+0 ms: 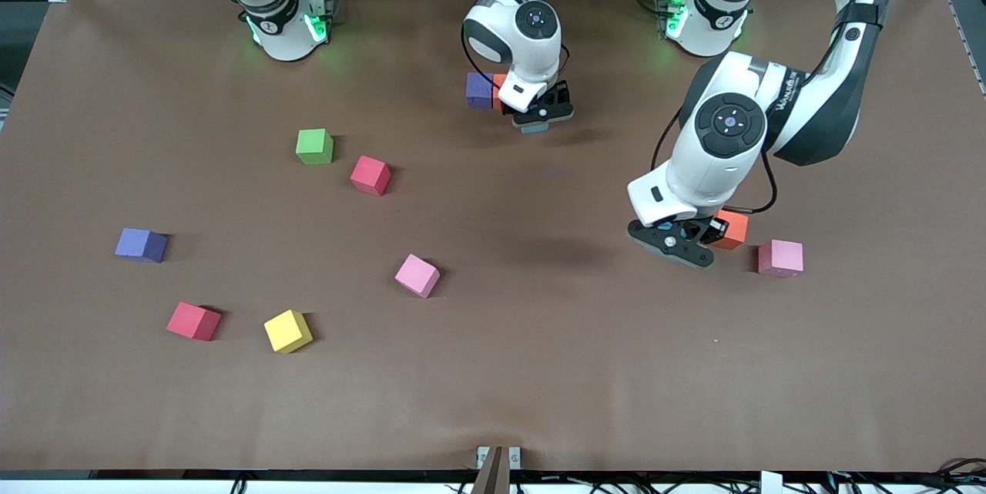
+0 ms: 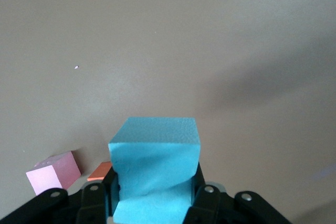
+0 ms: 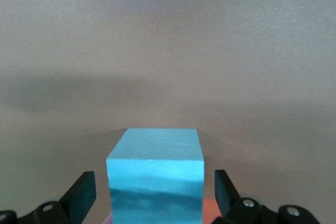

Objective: Form number 2 with 11 blocks
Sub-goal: 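Lower the cyan block onto the row and open the right gripper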

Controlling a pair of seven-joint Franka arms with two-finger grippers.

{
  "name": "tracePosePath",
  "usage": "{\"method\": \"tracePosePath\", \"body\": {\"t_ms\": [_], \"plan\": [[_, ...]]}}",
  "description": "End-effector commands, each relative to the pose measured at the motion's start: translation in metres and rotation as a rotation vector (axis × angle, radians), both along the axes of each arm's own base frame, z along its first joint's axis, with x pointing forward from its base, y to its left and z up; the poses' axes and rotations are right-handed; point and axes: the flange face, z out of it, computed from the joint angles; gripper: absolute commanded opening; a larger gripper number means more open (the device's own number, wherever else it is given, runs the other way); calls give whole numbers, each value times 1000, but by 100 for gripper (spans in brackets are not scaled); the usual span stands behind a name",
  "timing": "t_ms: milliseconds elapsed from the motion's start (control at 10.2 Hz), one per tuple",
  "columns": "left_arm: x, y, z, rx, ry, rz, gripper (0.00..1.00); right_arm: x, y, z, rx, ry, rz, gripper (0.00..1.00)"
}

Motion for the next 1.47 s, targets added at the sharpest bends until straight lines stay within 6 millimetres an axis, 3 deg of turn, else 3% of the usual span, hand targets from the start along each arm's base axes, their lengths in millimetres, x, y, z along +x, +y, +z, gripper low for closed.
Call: {"method": "tracePosePath", "body": {"t_ms": [0, 294, 588, 784, 1079, 1275, 1373], "plan": [[-5, 0, 11, -23, 6, 41, 44, 1, -10, 15, 2, 12, 13, 100], [-6, -5, 14, -39, 2, 74, 43, 13, -19, 42, 28, 4, -9, 100], [-6, -16, 14, -80, 11, 148, 43, 38, -56, 75, 48, -2, -64, 100], [-7, -21, 14, -103, 18, 218, 43, 67, -101, 111, 77, -14, -141, 100], [-14, -35, -4, -131, 66, 342, 44, 138, -191, 162, 50, -34, -269, 100], [-21, -47, -23, -121, 98, 411, 44, 185, -242, 173, 18, -96, -335, 100], [-28, -62, -38, -107, 112, 429, 43, 206, -267, 177, 21, -104, -388, 100]]}}
